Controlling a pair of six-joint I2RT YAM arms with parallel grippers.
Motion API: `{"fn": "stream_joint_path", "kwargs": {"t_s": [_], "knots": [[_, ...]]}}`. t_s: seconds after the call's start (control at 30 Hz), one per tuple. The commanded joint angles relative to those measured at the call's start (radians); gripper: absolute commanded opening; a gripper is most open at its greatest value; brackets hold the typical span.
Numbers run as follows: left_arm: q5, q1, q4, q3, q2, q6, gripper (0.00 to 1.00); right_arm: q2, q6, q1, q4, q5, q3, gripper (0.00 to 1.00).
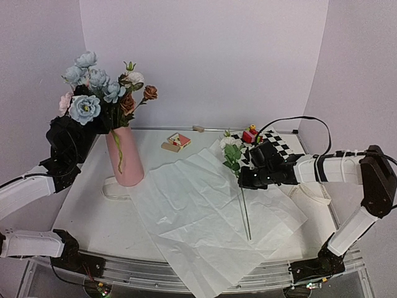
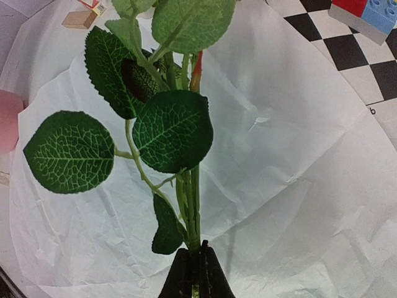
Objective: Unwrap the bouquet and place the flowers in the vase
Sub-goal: Insert the fake flower into the vase.
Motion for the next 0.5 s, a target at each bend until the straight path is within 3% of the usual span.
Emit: {"fn": "stream_joint_path", "kwargs": {"t_s": [0.0,0.2,0.47], "knots": [[-0.007,0.001,-0.149,0.039,-0.05,-0.125,0.56,-0.05,-0.004,-0.004,-0.018,0.004,-0.008,0.0],[-0.027,0.001,-0.399,0.073,-0.072,-0.249,0.57,-0.08,-0.008,-0.004,-0.019,-0.006,0.0,0.0],[-0.042,0.001,-0.612,0.103,-0.019,-0.392,0.61,-0.087,-0.018,-0.004,-0.021,-0.054,0.023,0.01]]}}
